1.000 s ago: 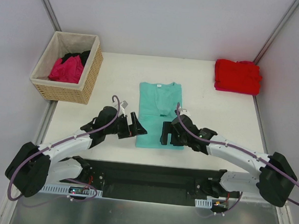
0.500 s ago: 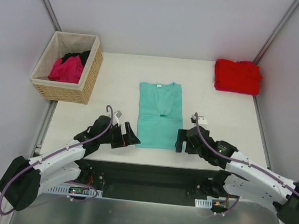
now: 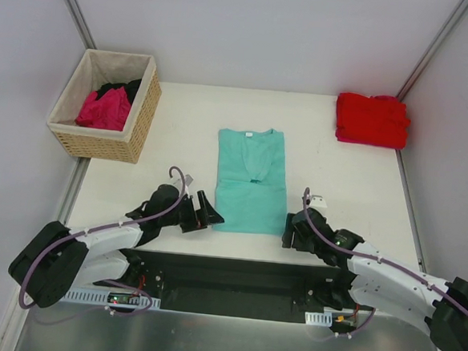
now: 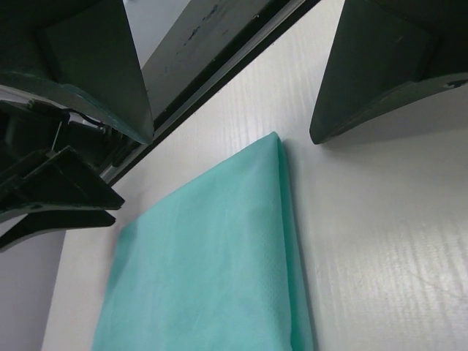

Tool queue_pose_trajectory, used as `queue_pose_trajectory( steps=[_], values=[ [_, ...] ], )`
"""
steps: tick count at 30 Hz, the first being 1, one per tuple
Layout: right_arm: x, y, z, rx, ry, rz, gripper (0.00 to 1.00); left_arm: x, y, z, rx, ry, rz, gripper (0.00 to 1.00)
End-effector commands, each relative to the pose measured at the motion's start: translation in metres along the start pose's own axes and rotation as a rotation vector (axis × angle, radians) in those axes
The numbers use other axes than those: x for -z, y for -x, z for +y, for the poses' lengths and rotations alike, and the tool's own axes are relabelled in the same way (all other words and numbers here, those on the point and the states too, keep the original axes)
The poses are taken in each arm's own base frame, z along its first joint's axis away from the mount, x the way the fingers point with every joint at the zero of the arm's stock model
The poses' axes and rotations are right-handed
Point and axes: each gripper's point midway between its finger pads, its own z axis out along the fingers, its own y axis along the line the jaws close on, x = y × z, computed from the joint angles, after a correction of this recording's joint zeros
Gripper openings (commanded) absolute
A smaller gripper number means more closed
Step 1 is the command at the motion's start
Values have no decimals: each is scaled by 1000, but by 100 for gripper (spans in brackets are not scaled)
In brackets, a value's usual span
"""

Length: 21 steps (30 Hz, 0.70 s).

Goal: Fold and stack the t-shirts

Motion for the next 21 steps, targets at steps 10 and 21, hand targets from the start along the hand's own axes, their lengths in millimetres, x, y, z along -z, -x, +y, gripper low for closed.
queue_pose_trajectory(
  steps=[10, 21],
  values=[
    [-28, -10, -6, -124, 40, 43, 66, -14, -28, 35, 63, 49, 70, 89],
    [-45, -19, -5, -234, 84, 103, 69, -1, -41, 41, 104, 40, 75, 87]
  ],
)
